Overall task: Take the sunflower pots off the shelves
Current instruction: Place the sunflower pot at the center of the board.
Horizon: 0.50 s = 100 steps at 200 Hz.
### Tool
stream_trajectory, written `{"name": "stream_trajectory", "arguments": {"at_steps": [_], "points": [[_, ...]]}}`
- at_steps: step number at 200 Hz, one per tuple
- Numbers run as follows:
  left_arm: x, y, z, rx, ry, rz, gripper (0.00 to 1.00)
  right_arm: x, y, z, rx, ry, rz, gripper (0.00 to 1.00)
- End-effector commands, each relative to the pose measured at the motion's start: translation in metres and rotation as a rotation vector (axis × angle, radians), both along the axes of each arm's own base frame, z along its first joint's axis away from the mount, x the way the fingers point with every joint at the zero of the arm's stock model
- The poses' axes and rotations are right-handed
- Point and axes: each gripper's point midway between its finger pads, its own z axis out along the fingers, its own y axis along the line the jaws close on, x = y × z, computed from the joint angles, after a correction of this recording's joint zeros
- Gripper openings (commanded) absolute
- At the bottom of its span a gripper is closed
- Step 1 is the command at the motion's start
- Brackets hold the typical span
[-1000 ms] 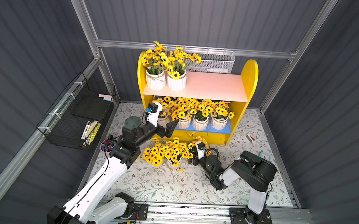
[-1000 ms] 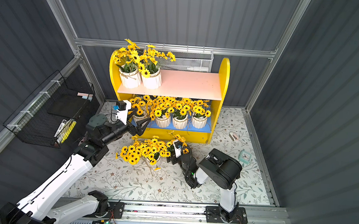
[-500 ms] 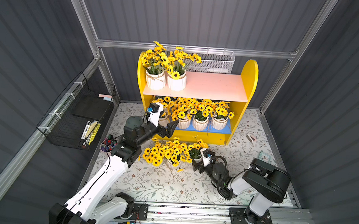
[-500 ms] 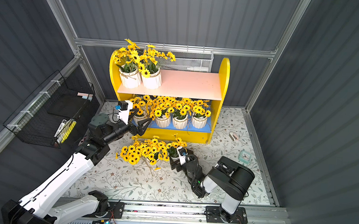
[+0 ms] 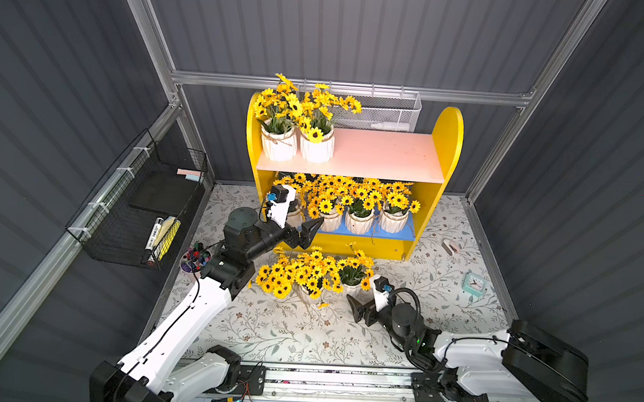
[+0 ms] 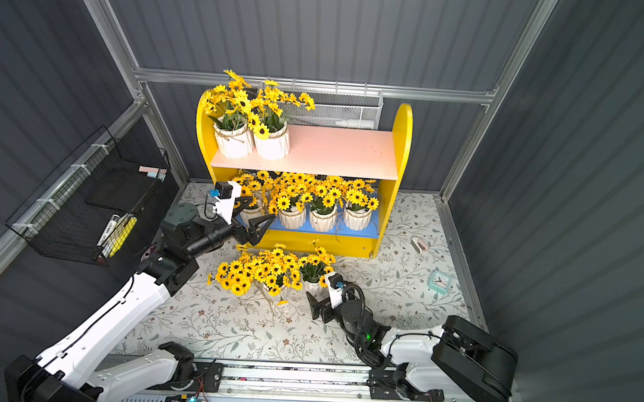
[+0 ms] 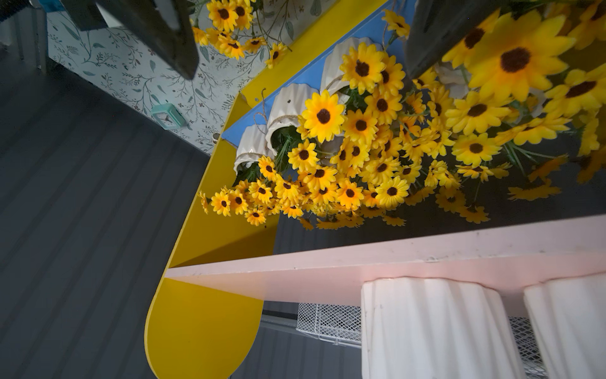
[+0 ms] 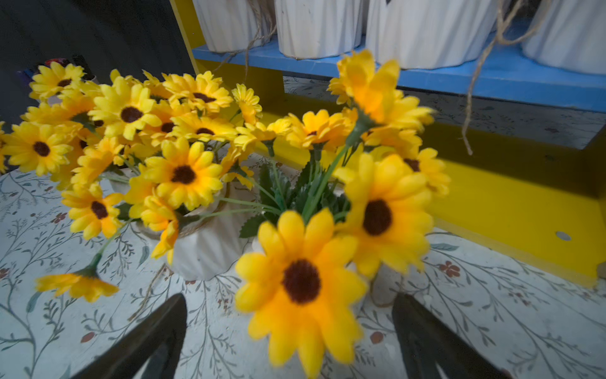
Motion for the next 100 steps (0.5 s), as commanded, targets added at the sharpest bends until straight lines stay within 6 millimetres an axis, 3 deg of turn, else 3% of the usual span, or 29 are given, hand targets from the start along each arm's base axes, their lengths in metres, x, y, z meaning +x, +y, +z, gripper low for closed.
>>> {"name": "stream_trajectory", "arguments": {"at_steps": [1, 45, 69, 100], "points": [[-0.008, -0.001, 0.016, -0.022, -0.045, -0.021, 0.99, -0.013, -0.019, -0.028, -0.008, 0.148, -0.059, 0.99], [-0.011, 0.0, 0.021, -0.027, -0.056, -0.02, 0.99, -0.036, 0.0, -0.025, 0.026, 0.214, -0.002, 0.99], [-0.013, 0.001, 0.023, -0.03, -0.063, -0.015, 0.99, -0.039, 0.026, -0.028, 0.046, 0.228, 0.011, 0.95], [-0.015, 0.004, 0.028, -0.033, -0.077, -0.004, 1.0, -0.034, 0.08, -0.034, 0.055, 0.204, 0.026, 0.87]]}}
